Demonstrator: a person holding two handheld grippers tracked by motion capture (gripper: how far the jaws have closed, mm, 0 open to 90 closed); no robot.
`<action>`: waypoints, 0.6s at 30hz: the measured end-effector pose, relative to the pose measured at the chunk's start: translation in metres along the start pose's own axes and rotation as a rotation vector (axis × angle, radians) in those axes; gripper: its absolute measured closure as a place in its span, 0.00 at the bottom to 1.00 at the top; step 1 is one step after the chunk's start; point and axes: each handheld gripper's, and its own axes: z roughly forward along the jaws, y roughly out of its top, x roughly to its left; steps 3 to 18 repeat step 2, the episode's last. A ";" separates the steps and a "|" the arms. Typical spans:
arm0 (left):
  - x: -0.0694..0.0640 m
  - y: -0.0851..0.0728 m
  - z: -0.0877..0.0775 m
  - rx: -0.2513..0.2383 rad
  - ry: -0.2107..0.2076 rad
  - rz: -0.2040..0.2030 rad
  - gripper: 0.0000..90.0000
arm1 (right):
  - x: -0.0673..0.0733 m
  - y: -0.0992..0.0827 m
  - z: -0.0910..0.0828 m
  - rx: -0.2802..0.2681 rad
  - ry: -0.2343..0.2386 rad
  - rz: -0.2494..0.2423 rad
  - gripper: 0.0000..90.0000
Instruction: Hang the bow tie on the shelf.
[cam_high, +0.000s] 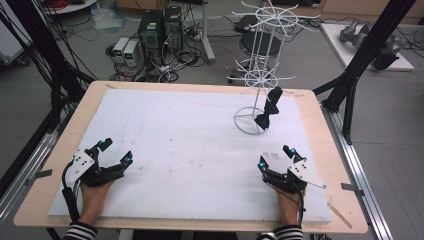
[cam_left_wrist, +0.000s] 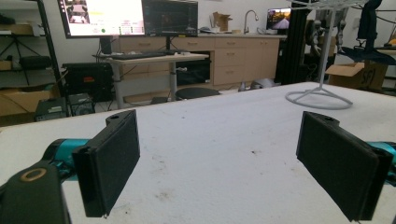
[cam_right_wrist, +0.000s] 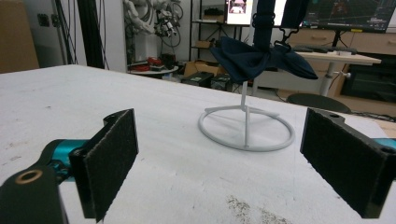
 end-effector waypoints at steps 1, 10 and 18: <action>0.000 0.000 0.000 -0.003 0.000 -0.003 0.15 | 0.000 0.000 0.000 -0.001 -0.004 -0.009 0.11; 0.000 0.000 0.000 -0.003 0.000 -0.003 0.15 | 0.000 0.000 0.000 -0.001 -0.004 -0.009 0.11; 0.000 0.000 0.000 -0.003 0.000 -0.003 0.15 | 0.000 0.000 0.000 -0.001 -0.004 -0.009 0.11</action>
